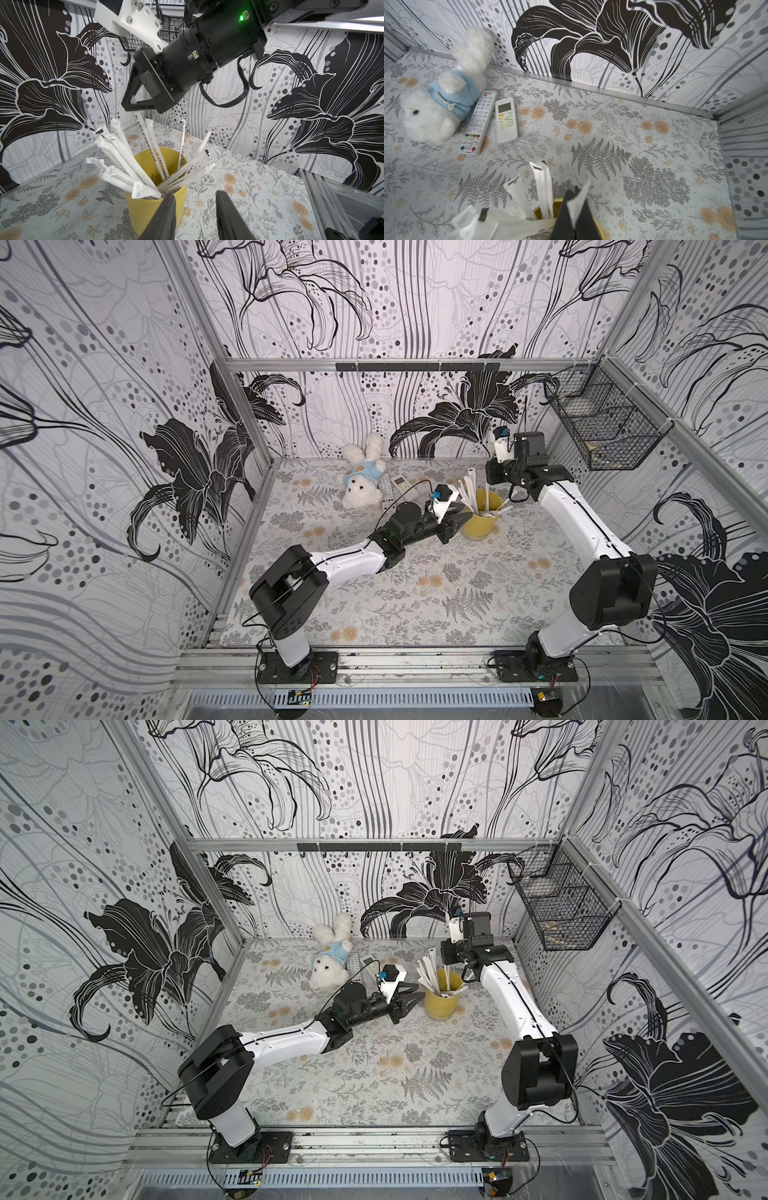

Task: Take the straws out of the storage container
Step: Pick up the straw from the container.

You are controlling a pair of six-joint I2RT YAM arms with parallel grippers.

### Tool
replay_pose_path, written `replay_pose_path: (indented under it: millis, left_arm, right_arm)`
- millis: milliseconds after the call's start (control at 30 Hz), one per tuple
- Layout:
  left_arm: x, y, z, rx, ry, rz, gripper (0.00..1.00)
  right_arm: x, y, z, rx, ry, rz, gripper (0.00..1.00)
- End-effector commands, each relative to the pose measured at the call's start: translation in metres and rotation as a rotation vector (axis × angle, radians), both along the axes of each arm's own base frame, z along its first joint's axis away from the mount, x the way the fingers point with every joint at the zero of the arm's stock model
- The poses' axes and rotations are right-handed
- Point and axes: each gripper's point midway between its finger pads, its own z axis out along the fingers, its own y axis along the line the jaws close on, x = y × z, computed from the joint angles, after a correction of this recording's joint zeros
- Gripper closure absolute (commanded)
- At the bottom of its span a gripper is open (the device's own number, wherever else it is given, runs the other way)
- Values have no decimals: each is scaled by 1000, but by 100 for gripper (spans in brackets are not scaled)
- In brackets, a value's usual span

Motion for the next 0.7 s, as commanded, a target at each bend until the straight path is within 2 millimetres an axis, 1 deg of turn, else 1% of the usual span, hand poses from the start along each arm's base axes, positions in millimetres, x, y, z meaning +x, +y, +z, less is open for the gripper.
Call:
replay_pose_path:
  millis: [0,100,133,267,433,567,667]
  left_arm:
    - [0,5,24,-48,-19,18,63]
    - [-4,12,30,-59,-22,27,63]
    - [-6,13,32,-61,-25,29,63]
    - [-13,23,41,-74,-36,35,63]
    - [-20,34,50,-79,-42,52,63]
    - [-25,43,54,-71,-23,67,63]
    - [-32,53,54,-61,9,83,62]
  right_arm:
    - [-14,2,46,-12,-76,-23,98]
    - [-21,7,69,-15,-114,-32,99]
    - [-23,8,81,-13,-137,-35,99]
    - [-34,12,113,-35,-182,-59,99]
    - [-53,25,155,-42,-257,-65,100]
    - [-73,40,187,-44,-308,-67,100]
    - [-92,64,204,-31,-322,-25,100]
